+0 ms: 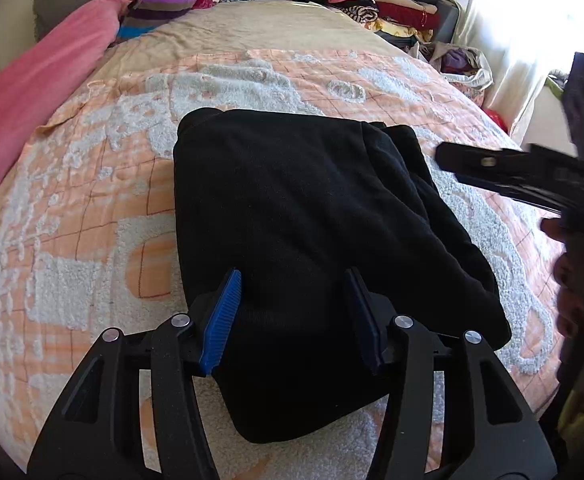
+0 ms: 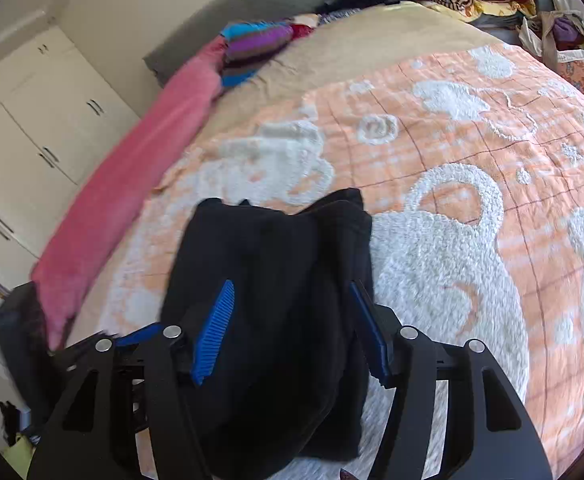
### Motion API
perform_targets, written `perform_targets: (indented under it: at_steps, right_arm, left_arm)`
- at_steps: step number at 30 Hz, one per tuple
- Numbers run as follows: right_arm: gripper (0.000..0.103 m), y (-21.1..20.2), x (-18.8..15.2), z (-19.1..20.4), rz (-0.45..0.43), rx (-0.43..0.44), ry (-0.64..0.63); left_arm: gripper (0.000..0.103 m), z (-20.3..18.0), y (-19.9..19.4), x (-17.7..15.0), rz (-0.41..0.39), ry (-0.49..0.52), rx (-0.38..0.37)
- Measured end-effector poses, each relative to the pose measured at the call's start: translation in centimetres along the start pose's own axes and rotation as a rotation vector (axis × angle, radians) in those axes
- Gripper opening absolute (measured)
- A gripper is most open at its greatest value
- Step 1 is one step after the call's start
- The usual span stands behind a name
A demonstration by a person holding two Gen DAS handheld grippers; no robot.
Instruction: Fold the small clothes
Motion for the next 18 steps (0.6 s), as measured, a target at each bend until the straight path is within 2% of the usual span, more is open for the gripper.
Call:
perform_targets:
  at_steps: [2,6,8,10,15,18]
  right_arm:
    - [0.069,1.2,0.3,-0.1,0.009,-0.032,-0.011]
    - [0.067,3.6,0.7,-0.1,0.034,-0.036,-0.042]
    - [0.031,4.7,0.6,0.7,0.054,-0.032,-0.107]
    - [0.015,5.0,0.2,2.0,0.051,-0.063,-0.213]
    - [0.013,2.5,1.2,4.3,-0.080,-0.047,-0.337]
    - [0.013,2.7,1.6,4.6,-0.087,-0.104,-0.404]
  left_arm:
    - [0.044,0.0,-0.1,-0.1,-0.002,-0.001,-0.003]
    - [0.045,-0.1,-0.2,-0.2,-0.008,-0.005,-0.005]
    - [0.047,-0.1,-0.3,-0.2,-0.010,-0.012,-0.010]
    - [0.047,-0.2,-0.4,-0.1,-0.012,-0.014,-0.017]
    - [0.050,-0.5,-1.2,0.3,-0.028,-0.031,-0.063]
    - [0.053,-0.8,-1.4,0.6,-0.036,-0.027,-0.068]
Point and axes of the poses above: each gripper's, at about its wrist camera, not at the fingertips, and y roughly the way its jaws point, z to its left, x to its top, the point moved 1 cm from there along y, roughly the way its jaws point, and after that the axes turned 10 degrees about x, right-handed, at the moved point
